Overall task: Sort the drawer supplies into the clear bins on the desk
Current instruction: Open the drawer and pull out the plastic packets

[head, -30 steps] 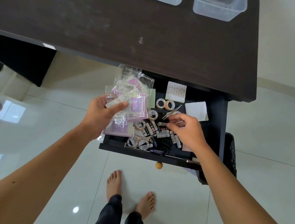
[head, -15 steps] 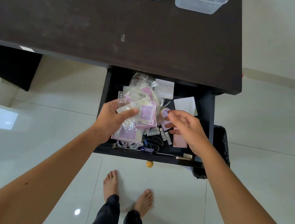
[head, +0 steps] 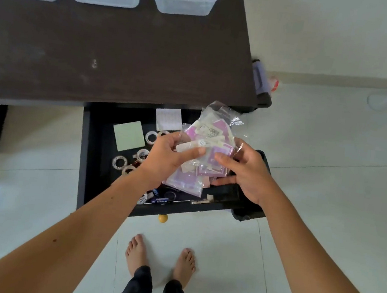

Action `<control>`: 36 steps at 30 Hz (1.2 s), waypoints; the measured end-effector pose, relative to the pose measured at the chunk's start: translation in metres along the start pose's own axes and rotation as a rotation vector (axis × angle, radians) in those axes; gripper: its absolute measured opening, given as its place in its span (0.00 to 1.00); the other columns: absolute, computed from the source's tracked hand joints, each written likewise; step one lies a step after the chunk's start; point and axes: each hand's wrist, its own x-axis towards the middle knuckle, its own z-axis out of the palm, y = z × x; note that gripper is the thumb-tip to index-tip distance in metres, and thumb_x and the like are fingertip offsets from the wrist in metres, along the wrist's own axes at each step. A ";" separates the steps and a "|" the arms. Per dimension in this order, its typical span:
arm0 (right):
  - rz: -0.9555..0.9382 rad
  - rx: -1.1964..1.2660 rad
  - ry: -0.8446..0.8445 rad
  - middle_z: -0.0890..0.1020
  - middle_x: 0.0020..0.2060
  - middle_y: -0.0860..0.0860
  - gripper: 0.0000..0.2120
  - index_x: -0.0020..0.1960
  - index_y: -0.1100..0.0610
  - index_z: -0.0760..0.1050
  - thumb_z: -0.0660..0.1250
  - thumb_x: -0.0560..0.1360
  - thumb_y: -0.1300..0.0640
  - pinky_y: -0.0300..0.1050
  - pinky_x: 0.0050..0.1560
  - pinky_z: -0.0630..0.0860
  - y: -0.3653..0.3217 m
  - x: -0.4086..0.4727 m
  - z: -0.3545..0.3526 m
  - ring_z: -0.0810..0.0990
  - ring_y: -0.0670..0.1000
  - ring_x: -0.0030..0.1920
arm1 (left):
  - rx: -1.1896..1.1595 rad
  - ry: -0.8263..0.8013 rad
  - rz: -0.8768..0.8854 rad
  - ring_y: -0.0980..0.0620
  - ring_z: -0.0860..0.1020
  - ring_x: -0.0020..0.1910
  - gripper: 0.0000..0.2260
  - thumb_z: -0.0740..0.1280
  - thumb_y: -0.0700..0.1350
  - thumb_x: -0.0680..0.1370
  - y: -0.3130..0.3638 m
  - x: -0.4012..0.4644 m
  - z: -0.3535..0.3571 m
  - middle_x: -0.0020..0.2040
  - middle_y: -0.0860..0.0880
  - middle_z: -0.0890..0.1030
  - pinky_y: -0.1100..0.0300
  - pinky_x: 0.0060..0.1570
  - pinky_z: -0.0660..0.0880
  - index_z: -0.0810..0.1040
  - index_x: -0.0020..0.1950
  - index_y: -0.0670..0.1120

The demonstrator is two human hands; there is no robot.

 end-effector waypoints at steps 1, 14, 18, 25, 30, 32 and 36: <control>-0.008 0.026 0.029 0.87 0.57 0.55 0.17 0.65 0.55 0.77 0.75 0.78 0.63 0.60 0.43 0.87 -0.001 -0.005 -0.010 0.88 0.59 0.56 | 0.000 -0.022 0.013 0.40 0.85 0.51 0.13 0.81 0.47 0.72 0.004 0.003 0.011 0.51 0.41 0.87 0.40 0.57 0.81 0.83 0.48 0.42; -0.082 0.142 0.428 0.87 0.50 0.54 0.10 0.56 0.59 0.80 0.77 0.76 0.63 0.51 0.41 0.85 0.017 -0.067 -0.156 0.88 0.56 0.48 | 0.016 -0.230 -0.025 0.44 0.82 0.46 0.10 0.76 0.46 0.78 -0.002 0.031 0.191 0.53 0.35 0.85 0.44 0.49 0.82 0.82 0.58 0.46; -0.061 0.135 0.481 0.84 0.54 0.62 0.10 0.48 0.61 0.76 0.78 0.75 0.63 0.51 0.42 0.86 0.041 -0.066 -0.192 0.89 0.55 0.47 | 0.078 -0.137 -0.047 0.43 0.82 0.49 0.07 0.73 0.44 0.81 -0.033 0.039 0.231 0.56 0.39 0.85 0.42 0.55 0.82 0.81 0.58 0.49; 0.080 0.110 0.497 0.85 0.57 0.60 0.14 0.47 0.54 0.77 0.81 0.72 0.65 0.46 0.40 0.85 0.104 -0.042 -0.222 0.88 0.51 0.46 | 0.075 0.018 -0.198 0.48 0.83 0.52 0.13 0.75 0.44 0.80 -0.102 0.054 0.258 0.54 0.50 0.85 0.55 0.50 0.81 0.76 0.60 0.49; 0.129 0.120 0.477 0.87 0.46 0.51 0.18 0.51 0.53 0.80 0.82 0.69 0.67 0.56 0.48 0.87 0.144 -0.020 -0.230 0.88 0.56 0.49 | 0.110 0.098 -0.268 0.46 0.83 0.55 0.16 0.77 0.47 0.78 -0.143 0.067 0.255 0.58 0.46 0.84 0.53 0.54 0.82 0.79 0.62 0.46; 0.132 0.099 0.473 0.86 0.43 0.46 0.16 0.50 0.52 0.80 0.81 0.70 0.67 0.48 0.43 0.85 0.155 -0.012 -0.231 0.86 0.53 0.45 | 0.127 0.108 -0.286 0.42 0.84 0.59 0.18 0.79 0.49 0.76 -0.153 0.071 0.254 0.58 0.45 0.85 0.44 0.60 0.82 0.80 0.62 0.46; 0.147 0.068 0.487 0.88 0.49 0.51 0.17 0.50 0.51 0.81 0.85 0.68 0.59 0.59 0.54 0.85 0.177 0.003 -0.236 0.88 0.59 0.52 | 0.138 0.141 -0.282 0.44 0.84 0.59 0.25 0.80 0.54 0.71 -0.172 0.084 0.255 0.59 0.46 0.85 0.42 0.61 0.82 0.80 0.64 0.46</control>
